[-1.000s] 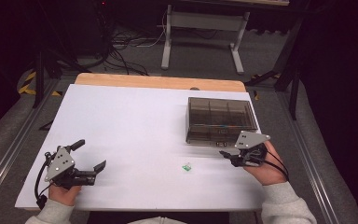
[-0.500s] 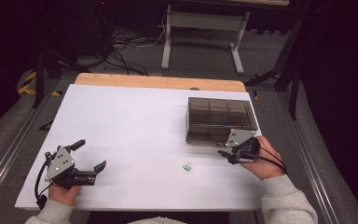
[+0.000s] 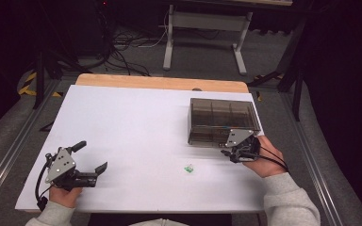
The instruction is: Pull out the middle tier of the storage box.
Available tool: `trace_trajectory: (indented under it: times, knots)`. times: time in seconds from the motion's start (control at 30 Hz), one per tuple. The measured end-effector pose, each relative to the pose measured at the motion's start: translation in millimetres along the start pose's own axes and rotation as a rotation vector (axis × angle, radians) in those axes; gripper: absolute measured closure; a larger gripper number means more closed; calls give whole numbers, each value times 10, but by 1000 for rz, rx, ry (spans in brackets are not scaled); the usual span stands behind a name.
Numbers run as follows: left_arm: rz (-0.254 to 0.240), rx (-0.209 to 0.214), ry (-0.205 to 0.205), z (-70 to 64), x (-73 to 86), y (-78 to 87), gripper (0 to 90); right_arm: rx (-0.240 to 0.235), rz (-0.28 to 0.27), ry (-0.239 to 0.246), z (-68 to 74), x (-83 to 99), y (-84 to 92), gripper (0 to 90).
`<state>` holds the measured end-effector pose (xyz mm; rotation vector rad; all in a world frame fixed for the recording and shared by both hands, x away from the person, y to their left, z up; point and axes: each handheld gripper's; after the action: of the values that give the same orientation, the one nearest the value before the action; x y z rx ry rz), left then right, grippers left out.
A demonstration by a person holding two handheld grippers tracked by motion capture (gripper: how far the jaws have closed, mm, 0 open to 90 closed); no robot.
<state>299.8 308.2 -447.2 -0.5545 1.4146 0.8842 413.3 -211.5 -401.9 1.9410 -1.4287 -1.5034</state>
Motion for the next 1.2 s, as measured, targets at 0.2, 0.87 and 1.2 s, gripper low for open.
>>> trace_trajectory:
  times: [0.2, 0.87, 1.2]
  knots:
    - [1, 0, 0, -2, 0, -2, 2, -4, 31, 28, -20, -1, -59, 510]
    - [1, 0, 1, 0, 1, -1, 2, 24, 92, 83, -8, -29, -159, 651]
    - [-1, 0, 1, 1, 1, 1, 2, 37, 84, 99, 31, -46, -82, 655]
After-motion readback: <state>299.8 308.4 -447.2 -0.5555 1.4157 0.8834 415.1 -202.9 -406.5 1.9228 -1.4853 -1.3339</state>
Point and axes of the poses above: each handheld gripper's, and its own axes: y roughly backward along the jaws, x roughly out of its underside, z roughly to its left, and after that the axes turned 6 degrees about -z, right-handed
